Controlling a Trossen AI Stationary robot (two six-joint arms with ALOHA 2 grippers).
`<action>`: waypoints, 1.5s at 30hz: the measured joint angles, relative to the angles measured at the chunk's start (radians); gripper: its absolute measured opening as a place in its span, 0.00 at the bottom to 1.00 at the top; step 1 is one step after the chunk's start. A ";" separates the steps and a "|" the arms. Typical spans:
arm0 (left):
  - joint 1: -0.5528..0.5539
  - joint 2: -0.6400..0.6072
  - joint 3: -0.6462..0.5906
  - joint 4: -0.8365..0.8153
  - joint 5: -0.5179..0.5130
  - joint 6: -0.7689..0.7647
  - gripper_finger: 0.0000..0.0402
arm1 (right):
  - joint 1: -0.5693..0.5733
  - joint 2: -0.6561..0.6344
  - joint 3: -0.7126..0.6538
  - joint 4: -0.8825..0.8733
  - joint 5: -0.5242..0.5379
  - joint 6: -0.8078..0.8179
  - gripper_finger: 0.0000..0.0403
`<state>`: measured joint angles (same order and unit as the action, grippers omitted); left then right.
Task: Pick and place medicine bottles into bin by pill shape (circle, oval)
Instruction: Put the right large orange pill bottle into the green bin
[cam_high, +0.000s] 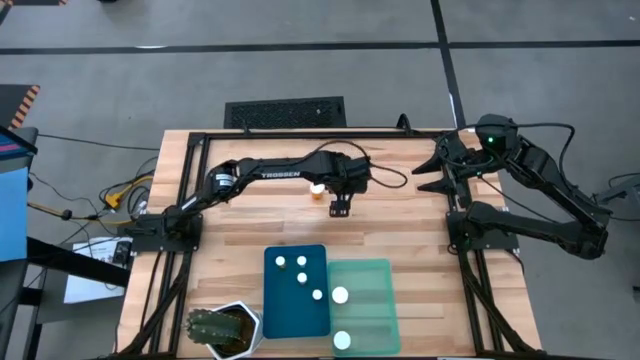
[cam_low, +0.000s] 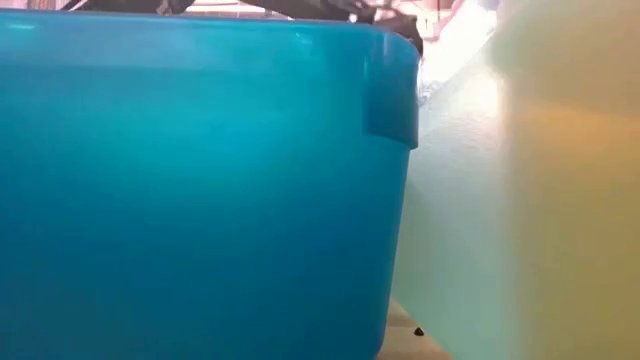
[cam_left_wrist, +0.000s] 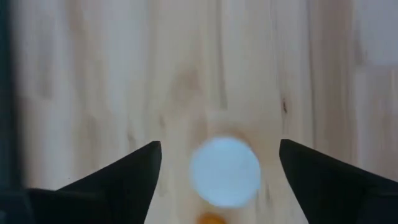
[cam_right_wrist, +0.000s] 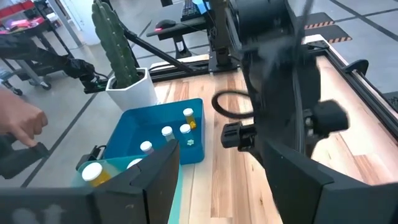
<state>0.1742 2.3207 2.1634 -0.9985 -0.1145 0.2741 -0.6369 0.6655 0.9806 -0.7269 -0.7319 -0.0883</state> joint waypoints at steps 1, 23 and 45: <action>0.001 0.011 -0.003 -0.024 0.006 0.001 0.80 | -0.001 0.000 0.000 0.000 0.000 -0.002 0.59; 0.049 0.056 -0.007 -0.033 0.061 0.003 0.66 | -0.003 0.000 0.000 -0.006 0.000 -0.025 0.59; 0.036 0.062 0.039 -0.106 0.076 -0.027 0.52 | -0.062 0.000 0.000 -0.006 0.000 -0.025 0.59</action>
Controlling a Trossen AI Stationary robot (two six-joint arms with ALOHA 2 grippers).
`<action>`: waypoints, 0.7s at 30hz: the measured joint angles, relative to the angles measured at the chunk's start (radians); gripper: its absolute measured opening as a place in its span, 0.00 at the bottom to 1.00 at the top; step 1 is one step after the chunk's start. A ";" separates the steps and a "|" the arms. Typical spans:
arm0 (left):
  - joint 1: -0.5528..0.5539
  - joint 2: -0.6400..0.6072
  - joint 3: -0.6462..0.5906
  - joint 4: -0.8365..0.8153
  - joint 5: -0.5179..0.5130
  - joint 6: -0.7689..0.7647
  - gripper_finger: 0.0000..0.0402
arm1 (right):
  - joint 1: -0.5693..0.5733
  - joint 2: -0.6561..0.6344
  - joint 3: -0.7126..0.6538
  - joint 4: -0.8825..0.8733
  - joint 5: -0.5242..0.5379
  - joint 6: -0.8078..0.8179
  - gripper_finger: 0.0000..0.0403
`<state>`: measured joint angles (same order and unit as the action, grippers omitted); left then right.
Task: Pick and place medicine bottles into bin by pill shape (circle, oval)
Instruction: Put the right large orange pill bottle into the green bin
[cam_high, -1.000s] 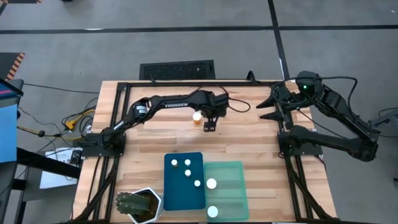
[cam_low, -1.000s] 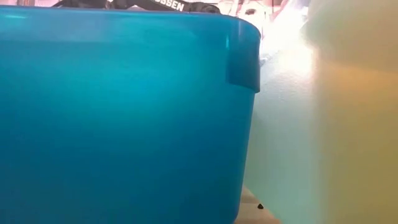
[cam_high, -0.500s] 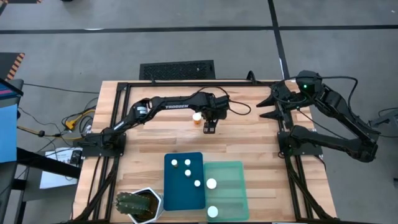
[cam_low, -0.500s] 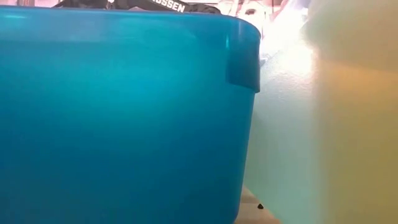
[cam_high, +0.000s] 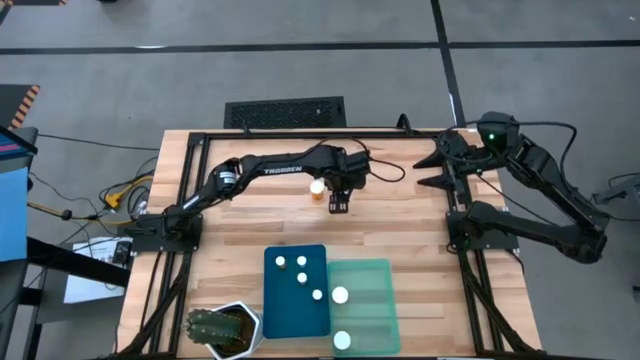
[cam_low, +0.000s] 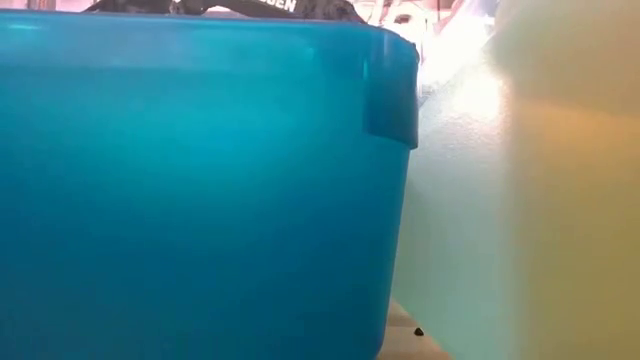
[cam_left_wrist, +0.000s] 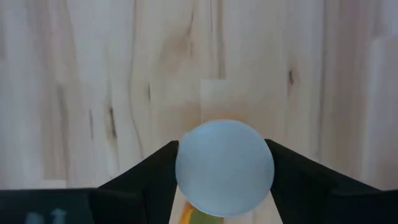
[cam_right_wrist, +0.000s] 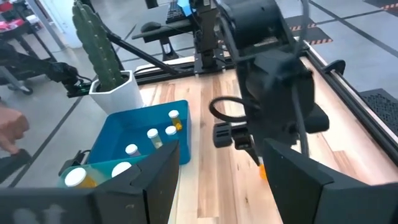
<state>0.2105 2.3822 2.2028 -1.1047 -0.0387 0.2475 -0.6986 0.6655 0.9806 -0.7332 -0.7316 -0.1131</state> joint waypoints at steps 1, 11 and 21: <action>-0.003 -0.002 0.010 -0.001 0.000 -0.003 0.51 | -0.005 0.000 0.000 0.000 0.000 0.000 0.59; -0.099 -0.050 0.128 -0.052 0.000 -0.043 0.52 | -0.038 0.000 0.000 -0.001 0.000 0.008 0.59; -0.307 -0.118 0.131 -0.040 -0.026 -0.103 0.52 | -0.037 0.000 0.000 0.000 0.001 0.060 0.59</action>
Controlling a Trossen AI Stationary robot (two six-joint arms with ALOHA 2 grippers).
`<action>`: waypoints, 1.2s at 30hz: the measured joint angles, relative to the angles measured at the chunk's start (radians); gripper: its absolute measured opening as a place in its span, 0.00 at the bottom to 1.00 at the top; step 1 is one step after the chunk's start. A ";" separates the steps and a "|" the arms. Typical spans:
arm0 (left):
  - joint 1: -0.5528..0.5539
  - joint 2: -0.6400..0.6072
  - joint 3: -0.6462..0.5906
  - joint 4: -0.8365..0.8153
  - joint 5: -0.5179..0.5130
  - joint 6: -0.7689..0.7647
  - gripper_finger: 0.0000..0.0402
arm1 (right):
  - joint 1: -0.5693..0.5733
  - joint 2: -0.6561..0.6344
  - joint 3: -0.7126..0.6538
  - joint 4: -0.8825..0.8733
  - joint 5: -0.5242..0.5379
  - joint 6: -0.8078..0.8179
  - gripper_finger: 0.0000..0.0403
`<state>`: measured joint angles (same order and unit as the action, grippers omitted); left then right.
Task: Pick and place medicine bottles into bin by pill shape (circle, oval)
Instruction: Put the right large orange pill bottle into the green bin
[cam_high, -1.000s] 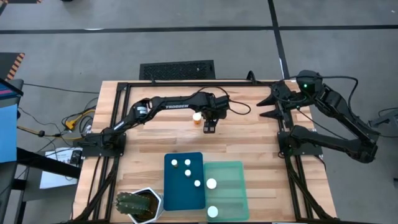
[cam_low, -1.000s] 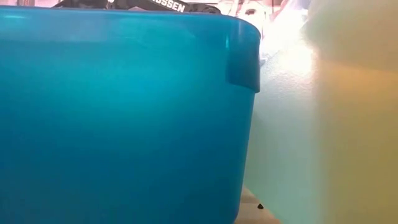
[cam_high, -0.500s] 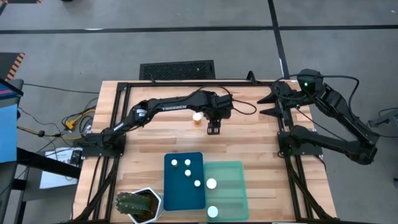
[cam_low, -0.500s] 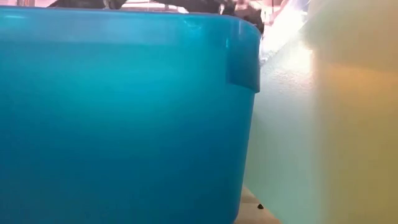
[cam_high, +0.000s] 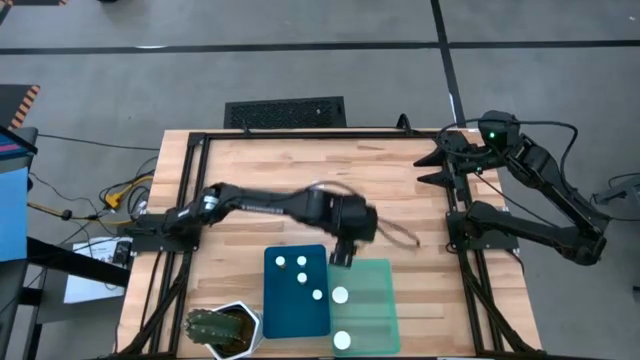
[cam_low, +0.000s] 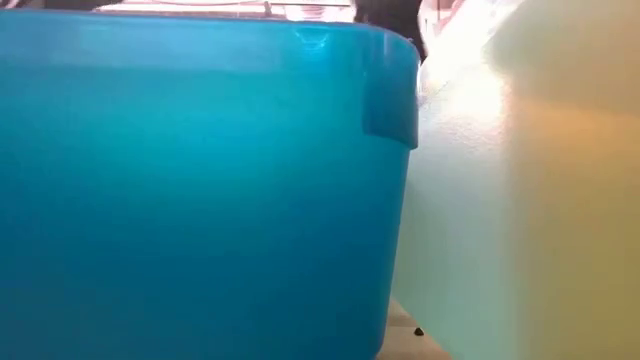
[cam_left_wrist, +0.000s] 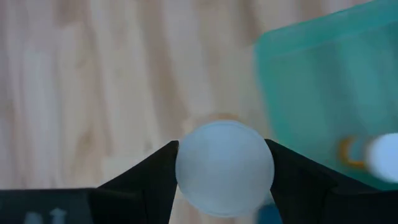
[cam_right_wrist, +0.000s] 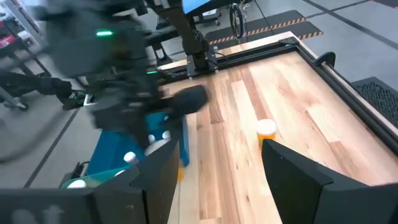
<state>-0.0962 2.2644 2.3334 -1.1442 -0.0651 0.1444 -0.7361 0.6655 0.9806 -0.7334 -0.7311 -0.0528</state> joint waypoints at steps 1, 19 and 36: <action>-0.023 -0.001 0.001 0.014 0.000 0.001 0.52 | 0.000 0.000 0.000 0.000 0.000 0.005 0.59; -0.302 0.027 -0.015 0.215 -0.074 0.057 0.52 | 0.000 0.002 0.000 -0.005 0.003 0.140 0.59; -0.325 0.175 -0.024 0.282 0.065 0.128 0.52 | 0.001 0.002 0.000 -0.045 0.003 0.154 0.59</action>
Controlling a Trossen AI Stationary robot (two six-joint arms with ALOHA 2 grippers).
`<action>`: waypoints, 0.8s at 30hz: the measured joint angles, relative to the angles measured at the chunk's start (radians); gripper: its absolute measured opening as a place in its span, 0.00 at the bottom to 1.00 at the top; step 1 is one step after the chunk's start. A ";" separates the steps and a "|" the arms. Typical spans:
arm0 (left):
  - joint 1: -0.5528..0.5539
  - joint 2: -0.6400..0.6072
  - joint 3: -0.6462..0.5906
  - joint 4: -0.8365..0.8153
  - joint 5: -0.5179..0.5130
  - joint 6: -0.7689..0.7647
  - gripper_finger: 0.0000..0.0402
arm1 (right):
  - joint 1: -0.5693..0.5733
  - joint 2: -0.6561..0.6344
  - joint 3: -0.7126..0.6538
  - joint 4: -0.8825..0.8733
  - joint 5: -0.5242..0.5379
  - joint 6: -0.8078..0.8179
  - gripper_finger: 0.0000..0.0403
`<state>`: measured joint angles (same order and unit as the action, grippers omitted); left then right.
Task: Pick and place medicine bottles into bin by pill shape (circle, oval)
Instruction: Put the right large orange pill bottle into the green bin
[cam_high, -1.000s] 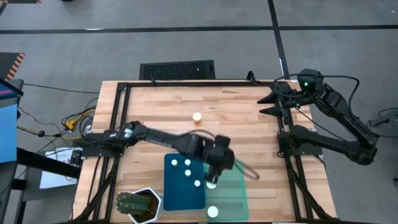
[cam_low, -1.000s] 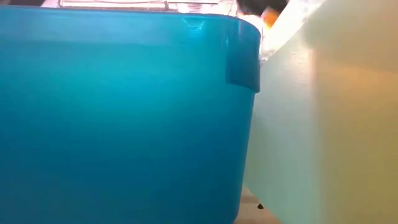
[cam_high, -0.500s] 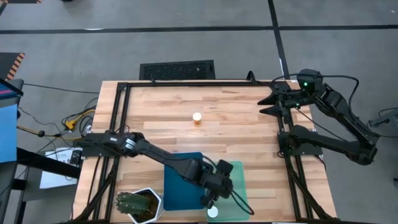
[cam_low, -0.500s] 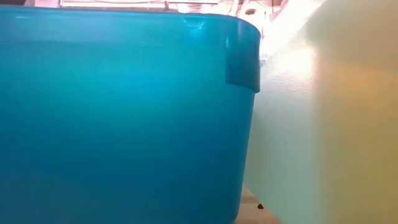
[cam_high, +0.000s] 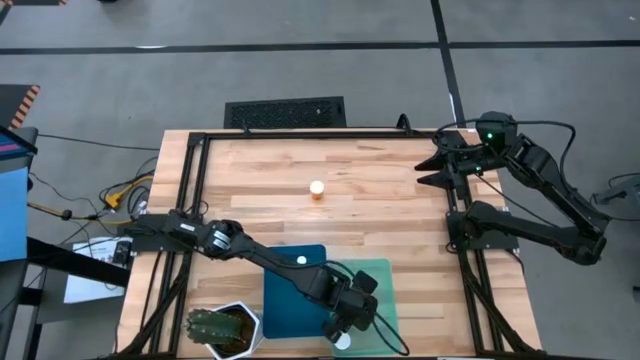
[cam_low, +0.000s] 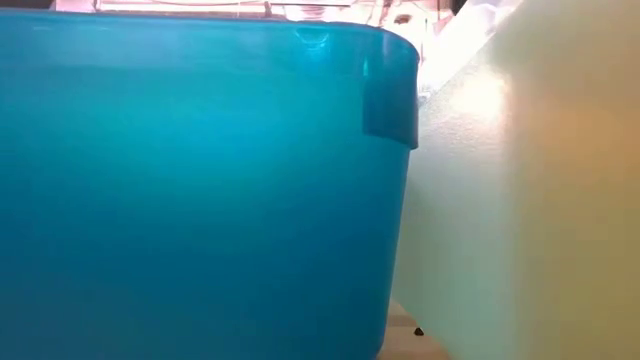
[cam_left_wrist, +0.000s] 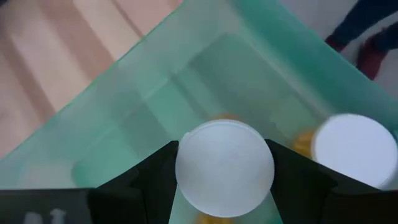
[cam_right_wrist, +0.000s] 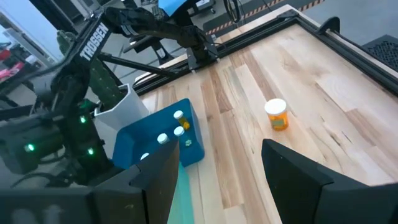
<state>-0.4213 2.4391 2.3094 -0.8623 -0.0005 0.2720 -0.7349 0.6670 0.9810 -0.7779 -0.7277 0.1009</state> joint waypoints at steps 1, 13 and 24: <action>0.000 0.008 0.001 0.007 0.005 0.003 0.52 | 0.000 0.000 0.000 -0.001 0.000 0.000 0.59; 0.000 0.051 0.000 -0.067 -0.035 0.045 0.52 | 0.000 0.000 0.000 -0.004 0.000 -0.003 0.59; -0.001 0.050 0.014 -0.090 -0.055 0.022 0.67 | 0.000 0.000 0.000 -0.004 0.000 -0.004 0.59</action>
<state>-0.4221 2.4893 2.3234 -0.9519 -0.0552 0.2942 -0.7349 0.6670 0.9810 -0.7815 -0.7278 0.0967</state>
